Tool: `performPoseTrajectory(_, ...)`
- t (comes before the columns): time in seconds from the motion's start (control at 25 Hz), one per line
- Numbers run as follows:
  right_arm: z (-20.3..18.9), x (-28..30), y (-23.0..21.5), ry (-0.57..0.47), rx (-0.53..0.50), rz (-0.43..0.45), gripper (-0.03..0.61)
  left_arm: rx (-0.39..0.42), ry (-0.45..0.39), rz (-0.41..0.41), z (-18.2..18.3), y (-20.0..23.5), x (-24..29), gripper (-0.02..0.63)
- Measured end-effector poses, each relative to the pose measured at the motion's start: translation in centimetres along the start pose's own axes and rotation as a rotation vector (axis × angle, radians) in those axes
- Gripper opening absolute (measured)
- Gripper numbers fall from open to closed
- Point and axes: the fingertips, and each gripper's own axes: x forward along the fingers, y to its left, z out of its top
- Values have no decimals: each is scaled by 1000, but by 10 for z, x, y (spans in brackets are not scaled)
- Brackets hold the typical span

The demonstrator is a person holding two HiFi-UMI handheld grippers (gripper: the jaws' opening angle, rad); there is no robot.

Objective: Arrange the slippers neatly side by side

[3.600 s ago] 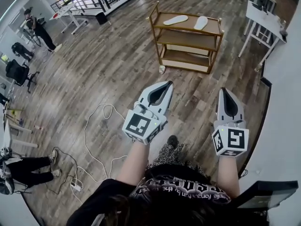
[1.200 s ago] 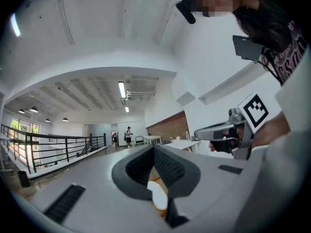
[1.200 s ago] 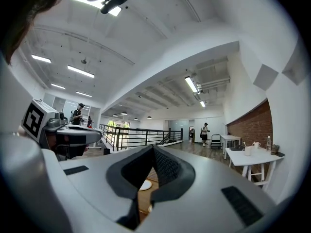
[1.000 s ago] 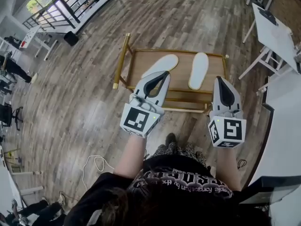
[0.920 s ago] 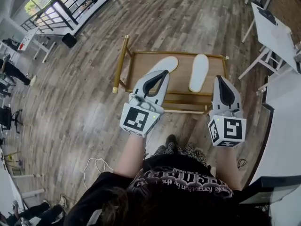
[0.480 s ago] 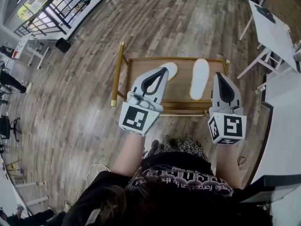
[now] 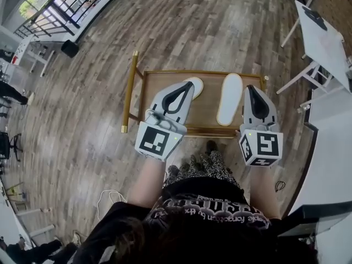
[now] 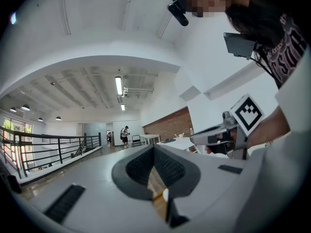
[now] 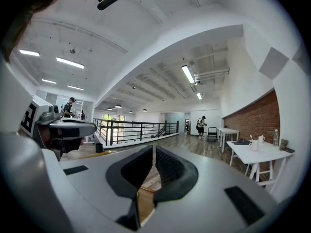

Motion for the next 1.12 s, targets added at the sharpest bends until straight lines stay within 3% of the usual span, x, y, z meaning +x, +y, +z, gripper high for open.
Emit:
performPoseTrajectory(0.24,-71,34,-22,200,94,51,91,-29,43,32,-18,11,24,-8)
performPoseTrajectory(0.68,-231,81,-50,641,217,56,103,-75,153,25,-62,9,54,-8)
performPoseTrajectory(0.92,-291,100,-44,783,247,67,103,-78,239,-3,-89,2,59,-8)
performPoseTrajectory(1.12,-323,103,-44,862,208,49,103,-76,276,-10,-101,4,62,-8)
